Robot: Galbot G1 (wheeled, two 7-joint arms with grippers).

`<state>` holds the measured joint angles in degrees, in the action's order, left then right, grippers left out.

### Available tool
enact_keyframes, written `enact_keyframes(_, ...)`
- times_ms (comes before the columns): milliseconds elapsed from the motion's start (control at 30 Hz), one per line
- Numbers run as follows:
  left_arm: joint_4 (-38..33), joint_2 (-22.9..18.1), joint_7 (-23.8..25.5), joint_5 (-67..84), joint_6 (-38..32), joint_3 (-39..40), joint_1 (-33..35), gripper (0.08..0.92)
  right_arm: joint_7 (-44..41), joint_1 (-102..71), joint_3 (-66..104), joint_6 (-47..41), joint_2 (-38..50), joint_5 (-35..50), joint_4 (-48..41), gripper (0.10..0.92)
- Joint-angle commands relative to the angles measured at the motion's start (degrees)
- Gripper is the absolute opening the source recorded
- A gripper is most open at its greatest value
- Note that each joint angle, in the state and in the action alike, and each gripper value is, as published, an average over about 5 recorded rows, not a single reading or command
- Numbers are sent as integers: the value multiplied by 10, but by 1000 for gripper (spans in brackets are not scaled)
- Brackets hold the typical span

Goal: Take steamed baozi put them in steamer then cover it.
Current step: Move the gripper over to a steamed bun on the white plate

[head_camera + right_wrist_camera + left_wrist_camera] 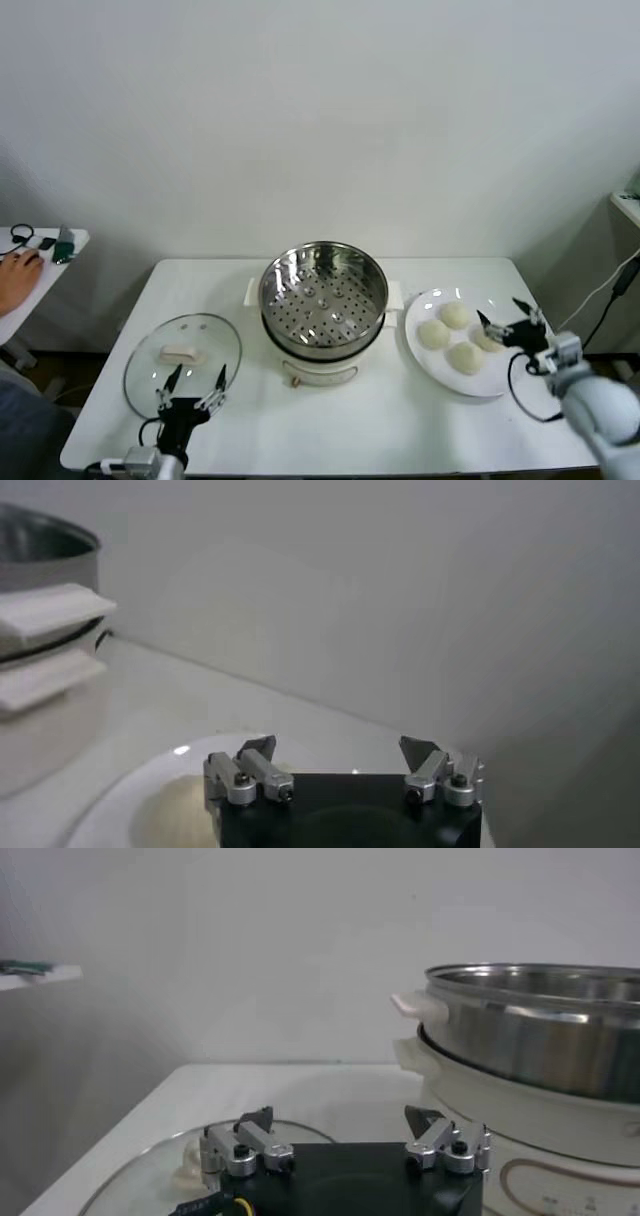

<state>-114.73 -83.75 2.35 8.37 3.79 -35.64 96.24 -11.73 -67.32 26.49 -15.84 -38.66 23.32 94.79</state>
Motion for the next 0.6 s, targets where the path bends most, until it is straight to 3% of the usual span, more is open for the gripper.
enact_keyframes(33, 1, 4, 2, -2, -2, 2, -4, 823, -265, 221, -175, 15, 200, -124, -135, 823)
enact_keyframes(333, 15, 7, 4, -4, -13, 2, -7, 823, -470, 644, -626, 121, 185, -175, -254, 823)
enact_keyframes(467, 18, 6, 6, -8, -16, 4, -8, 823, -505, 818, -842, 125, 117, -147, -316, 823)
enact_keyframes(600, 20, 6, 10, -13, -16, 4, -9, 823, -518, 897, -955, 106, 42, -91, -365, 823)
